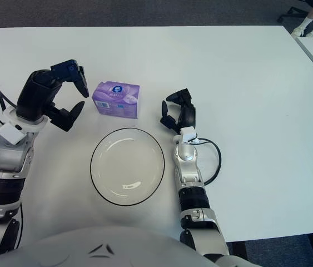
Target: Put the tissue paper into the plate.
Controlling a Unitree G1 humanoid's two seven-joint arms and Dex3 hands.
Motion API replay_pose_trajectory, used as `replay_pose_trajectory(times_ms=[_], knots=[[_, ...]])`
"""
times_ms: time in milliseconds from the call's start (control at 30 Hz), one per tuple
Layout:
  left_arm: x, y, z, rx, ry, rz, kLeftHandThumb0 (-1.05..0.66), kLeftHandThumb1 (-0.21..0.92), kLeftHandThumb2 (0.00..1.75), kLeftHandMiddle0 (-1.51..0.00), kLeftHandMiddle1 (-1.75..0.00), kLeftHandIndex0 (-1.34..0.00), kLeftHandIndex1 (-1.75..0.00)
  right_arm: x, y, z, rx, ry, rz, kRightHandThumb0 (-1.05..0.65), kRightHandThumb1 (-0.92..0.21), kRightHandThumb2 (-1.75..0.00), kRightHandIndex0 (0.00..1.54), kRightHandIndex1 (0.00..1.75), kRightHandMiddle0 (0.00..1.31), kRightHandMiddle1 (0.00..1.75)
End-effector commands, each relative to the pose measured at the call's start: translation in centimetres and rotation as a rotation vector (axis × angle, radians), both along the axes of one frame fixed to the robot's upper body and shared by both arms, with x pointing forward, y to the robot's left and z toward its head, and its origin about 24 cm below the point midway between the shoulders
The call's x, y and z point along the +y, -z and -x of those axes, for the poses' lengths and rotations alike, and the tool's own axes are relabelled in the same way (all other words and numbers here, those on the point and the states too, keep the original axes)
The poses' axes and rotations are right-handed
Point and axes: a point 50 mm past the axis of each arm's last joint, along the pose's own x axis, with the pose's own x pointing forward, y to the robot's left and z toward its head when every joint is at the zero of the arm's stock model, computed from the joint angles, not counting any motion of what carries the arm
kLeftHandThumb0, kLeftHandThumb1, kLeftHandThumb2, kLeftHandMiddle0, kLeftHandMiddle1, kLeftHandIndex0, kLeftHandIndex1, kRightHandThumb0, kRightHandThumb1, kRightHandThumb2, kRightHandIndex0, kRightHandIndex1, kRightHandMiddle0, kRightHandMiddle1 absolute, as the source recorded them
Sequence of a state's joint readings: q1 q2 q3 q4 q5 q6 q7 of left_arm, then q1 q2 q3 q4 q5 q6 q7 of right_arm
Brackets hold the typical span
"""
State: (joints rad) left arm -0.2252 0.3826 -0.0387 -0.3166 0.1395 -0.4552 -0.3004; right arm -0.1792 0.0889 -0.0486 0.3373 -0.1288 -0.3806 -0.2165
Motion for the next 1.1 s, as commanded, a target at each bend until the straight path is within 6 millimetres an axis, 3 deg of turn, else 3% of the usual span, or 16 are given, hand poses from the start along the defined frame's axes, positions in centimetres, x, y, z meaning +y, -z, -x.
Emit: replay_pose_trajectory(times_ms=[0,67,100,133,233,300,333,367,433,533,633,1067], knots=[[-2.9,-0.1,0.7,-0.033,-0.031,-0.307,-0.15,0.48,1.07,-0.34,-1.74,-0.44,-1.65,-0.5,7.9,4.2,0.391,0.054,-0.04,-0.4,-0.58,-0.99,0.61,1.45,0.41,1.75],[-2.9,-0.2,0.5,-0.047,-0.052,-0.338,-0.27,0.57,0.98,-0.17,-1.74,-0.39,-1.7,-0.5,7.9,4.2,0.391,0.055,-0.04,-0.4,-0.58,-1.0,0.61,1.46,0.41,1.75],[-2.9,-0.2,0.5,-0.068,-0.068,-0.376,-0.41,0.53,0.95,-0.11,-1.64,-0.25,-1.65,-0.6,7.9,4.2,0.393,0.054,-0.041,-0.4,-0.57,-1.0,0.6,1.46,0.41,1.75],[-3.0,-0.2,0.5,-0.084,-0.08,-0.405,-0.53,0.54,0.91,-0.07,-1.38,-0.16,-1.38,-0.6,7.8,4.2,0.395,0.054,-0.043,-0.4,-0.58,-0.99,0.6,1.47,0.41,1.75],[-3.0,0.2,0.1,-0.111,-0.116,-0.461,-0.66,0.58,0.84,-0.03,-1.02,-0.07,-0.98,-0.6,7.8,4.2,0.397,0.048,-0.047,-0.4,-0.59,-0.98,0.6,1.47,0.4,1.75],[-3.1,0.6,-0.1,-0.118,-0.134,-0.484,-0.71,0.63,0.8,-0.01,-0.66,-0.03,-0.49,-0.6,7.8,4.2,0.397,0.043,-0.049,-0.4,-0.6,-0.96,0.6,1.46,0.39,1.75],[-3.1,0.7,-0.2,-0.118,-0.138,-0.489,-0.72,0.64,0.79,-0.01,-0.54,-0.02,-0.34,-0.6,7.8,4.2,0.397,0.041,-0.049,-0.4,-0.6,-0.96,0.6,1.46,0.39,1.75],[-3.1,0.7,-0.2,-0.111,-0.137,-0.508,-0.72,0.64,0.78,-0.01,-0.5,-0.01,-0.29,-0.6,7.8,4.2,0.396,0.038,-0.048,-0.4,-0.6,-0.96,0.6,1.46,0.39,1.75],[-3.2,0.8,-0.4,-0.095,-0.133,-0.548,-0.74,0.64,0.77,0.0,-0.25,0.0,-0.12,-0.6,7.8,4.2,0.396,0.035,-0.044,-0.4,-0.61,-0.95,0.6,1.44,0.39,1.75],[-3.3,0.9,-0.8,-0.075,-0.126,-0.598,-0.79,0.62,0.75,0.0,-0.08,0.0,-0.04,-0.6,7.8,4.2,0.403,0.036,-0.04,-0.39,-0.62,-0.94,0.61,1.42,0.38,1.75],[-3.4,0.8,-1.3,-0.065,-0.116,-0.632,-0.81,0.59,0.73,0.0,-0.03,0.0,-0.01,-0.7,7.9,4.2,0.408,0.038,-0.038,-0.39,-0.62,-0.93,0.61,1.41,0.38,1.75],[-3.7,1.1,-3.3,-0.017,-0.112,-0.703,-0.93,0.57,0.66,0.0,0.0,0.0,0.0,-0.7,8.0,4.3,0.409,0.047,-0.033,-0.39,-0.63,-0.92,0.61,1.4,0.37,1.75]])
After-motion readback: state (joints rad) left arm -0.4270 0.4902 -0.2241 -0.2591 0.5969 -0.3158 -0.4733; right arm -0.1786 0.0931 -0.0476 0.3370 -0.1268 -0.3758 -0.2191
